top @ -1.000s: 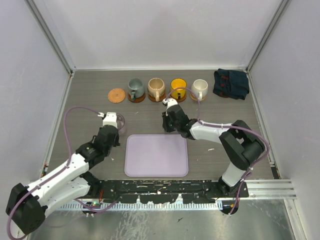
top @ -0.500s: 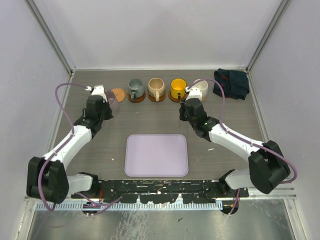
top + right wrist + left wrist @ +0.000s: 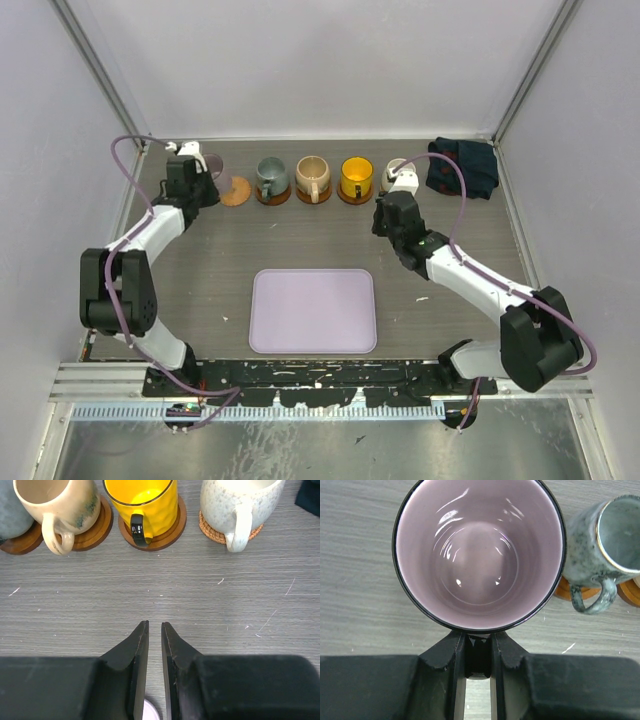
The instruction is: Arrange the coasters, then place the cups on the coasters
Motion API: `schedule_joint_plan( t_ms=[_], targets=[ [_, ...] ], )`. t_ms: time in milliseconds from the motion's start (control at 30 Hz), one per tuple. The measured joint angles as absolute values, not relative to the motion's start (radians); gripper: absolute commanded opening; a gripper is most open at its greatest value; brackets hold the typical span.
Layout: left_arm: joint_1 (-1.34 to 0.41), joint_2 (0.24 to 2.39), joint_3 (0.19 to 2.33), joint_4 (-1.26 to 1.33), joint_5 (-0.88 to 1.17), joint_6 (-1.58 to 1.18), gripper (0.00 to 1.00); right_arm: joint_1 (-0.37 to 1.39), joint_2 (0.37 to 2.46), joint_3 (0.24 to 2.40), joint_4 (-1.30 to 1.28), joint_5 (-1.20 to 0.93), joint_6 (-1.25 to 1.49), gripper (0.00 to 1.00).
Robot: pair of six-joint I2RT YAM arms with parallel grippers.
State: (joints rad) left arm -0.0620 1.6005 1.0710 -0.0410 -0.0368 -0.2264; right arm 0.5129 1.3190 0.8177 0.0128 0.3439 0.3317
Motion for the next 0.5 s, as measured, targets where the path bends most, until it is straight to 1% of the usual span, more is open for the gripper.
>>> schedule_joint_plan(
  t_ms=[267,500],
  targets=[
    [-0.056,1.73,1.176,-0.017,0.017,-0.209,0.0,0.508,1.325,0.838,0.004,0.345,0.34,0.23],
    [-0.056,1.787,1.196,-0.016,0.036,-0.173,0.0,0.507,1.34,0.849,0.003,0.347,0.344,0.23]
  ],
)
